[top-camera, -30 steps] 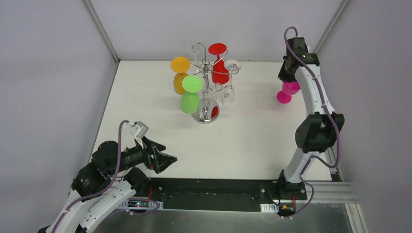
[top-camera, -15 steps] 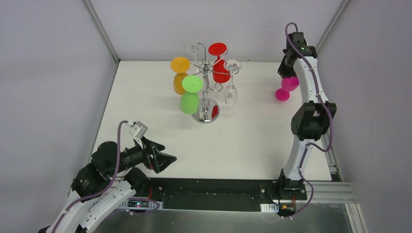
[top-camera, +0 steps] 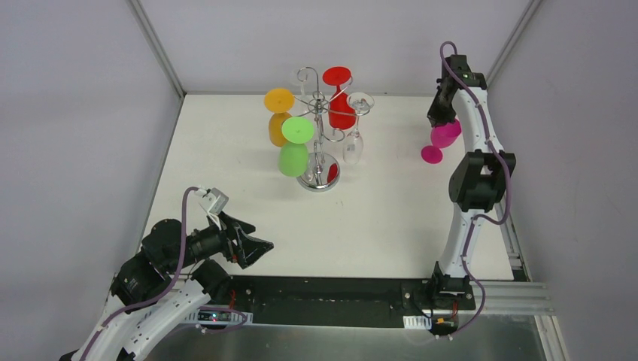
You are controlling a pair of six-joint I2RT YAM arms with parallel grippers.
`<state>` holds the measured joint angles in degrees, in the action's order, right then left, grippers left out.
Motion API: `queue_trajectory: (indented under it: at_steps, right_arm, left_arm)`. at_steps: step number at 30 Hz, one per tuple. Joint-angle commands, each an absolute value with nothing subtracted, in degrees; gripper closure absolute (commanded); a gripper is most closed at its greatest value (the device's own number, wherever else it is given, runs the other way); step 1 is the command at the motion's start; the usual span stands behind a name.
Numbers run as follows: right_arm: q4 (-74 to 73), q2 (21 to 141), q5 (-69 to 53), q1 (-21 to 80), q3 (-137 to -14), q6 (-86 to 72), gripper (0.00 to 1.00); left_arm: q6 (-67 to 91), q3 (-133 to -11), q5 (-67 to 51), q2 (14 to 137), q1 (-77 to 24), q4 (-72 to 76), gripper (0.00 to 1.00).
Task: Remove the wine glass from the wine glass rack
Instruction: Place the wine glass at the center of the board.
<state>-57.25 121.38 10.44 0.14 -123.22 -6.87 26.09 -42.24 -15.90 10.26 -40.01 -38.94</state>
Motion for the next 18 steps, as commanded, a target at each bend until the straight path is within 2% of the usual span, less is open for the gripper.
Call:
queue_trajectory:
  at_steps: [1, 5, 6, 9, 11, 18]
  right_arm:
    - [-58.71, 121.81, 9.76, 0.21, -126.35, -7.89, 1.00]
    - [-58.88, 122.20, 10.27, 0.22, -126.68, -7.91, 0.98]
    - [-58.89, 122.22, 10.49, 0.24, -126.71, -7.91, 0.93]
    - [-58.88, 122.10, 10.65, 0.21, -127.00, -7.99, 0.67]
    - [-58.92, 121.92, 10.32, 0.25, -127.31, -8.16, 0.61]
    - [-58.97, 121.13, 11.69, 0.19, -127.66, -8.39, 0.54]
  left_arm:
    - [24.70, -42.10, -15.37, 10.80, -39.43, -38.16, 0.01]
    - [24.61, -42.10, -15.41, 11.09, -39.38, -38.14, 0.01]
    - [24.61, -42.12, -15.45, 11.12, -39.38, -38.20, 0.01]
    - [24.48, -42.16, -15.58, 11.30, -39.29, -38.14, 0.01]
    - [24.43, -42.15, -15.75, 11.36, -39.23, -38.14, 0.01]
    - [24.35, -42.17, -15.87, 11.19, -39.12, -38.15, 0.01]
